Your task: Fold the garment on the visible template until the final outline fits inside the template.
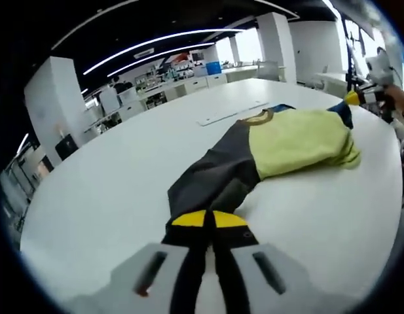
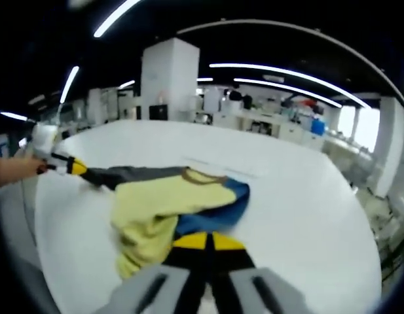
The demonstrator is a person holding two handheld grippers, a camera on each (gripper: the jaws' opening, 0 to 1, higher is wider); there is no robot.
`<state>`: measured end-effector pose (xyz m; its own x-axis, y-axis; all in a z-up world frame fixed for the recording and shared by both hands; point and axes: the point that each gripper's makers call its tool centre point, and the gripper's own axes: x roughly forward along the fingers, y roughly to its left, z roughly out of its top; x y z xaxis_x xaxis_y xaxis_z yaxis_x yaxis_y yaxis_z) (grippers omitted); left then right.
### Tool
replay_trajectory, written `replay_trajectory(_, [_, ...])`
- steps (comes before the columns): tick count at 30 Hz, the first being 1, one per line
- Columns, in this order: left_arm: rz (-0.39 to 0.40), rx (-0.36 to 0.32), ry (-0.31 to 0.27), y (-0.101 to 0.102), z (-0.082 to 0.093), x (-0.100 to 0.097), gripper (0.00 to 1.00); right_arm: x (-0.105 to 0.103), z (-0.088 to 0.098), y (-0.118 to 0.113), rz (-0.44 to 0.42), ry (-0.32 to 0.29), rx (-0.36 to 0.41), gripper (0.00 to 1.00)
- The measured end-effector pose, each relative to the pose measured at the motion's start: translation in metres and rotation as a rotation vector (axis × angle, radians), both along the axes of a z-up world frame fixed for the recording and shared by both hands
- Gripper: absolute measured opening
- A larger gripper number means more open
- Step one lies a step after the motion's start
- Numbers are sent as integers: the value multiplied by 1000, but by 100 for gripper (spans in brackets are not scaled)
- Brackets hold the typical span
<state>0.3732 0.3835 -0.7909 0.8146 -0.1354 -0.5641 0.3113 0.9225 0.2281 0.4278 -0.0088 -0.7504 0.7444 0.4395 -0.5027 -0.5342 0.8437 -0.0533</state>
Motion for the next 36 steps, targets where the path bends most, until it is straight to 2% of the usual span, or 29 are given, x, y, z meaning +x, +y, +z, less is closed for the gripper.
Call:
replay_trajectory(4, [27, 50, 42, 12, -10, -5, 0, 5, 4, -13, -23, 4, -18, 0])
replay_trajectory(9, [46, 63, 67, 23, -20, -8, 0, 10, 9, -32, -70, 16, -30, 0])
replay_trajectory(16, [65, 76, 75, 31, -20, -12, 0, 10, 6, -56, -128, 43, -43, 0])
replay_trajectory(27, [88, 96, 83, 42, -21, -14, 0, 21, -1, -111, -210, 112, -47, 0])
replay_trajectory(36, [89, 114, 83, 47, -21, -12, 0, 29, -7, -139, -250, 141, -109, 0])
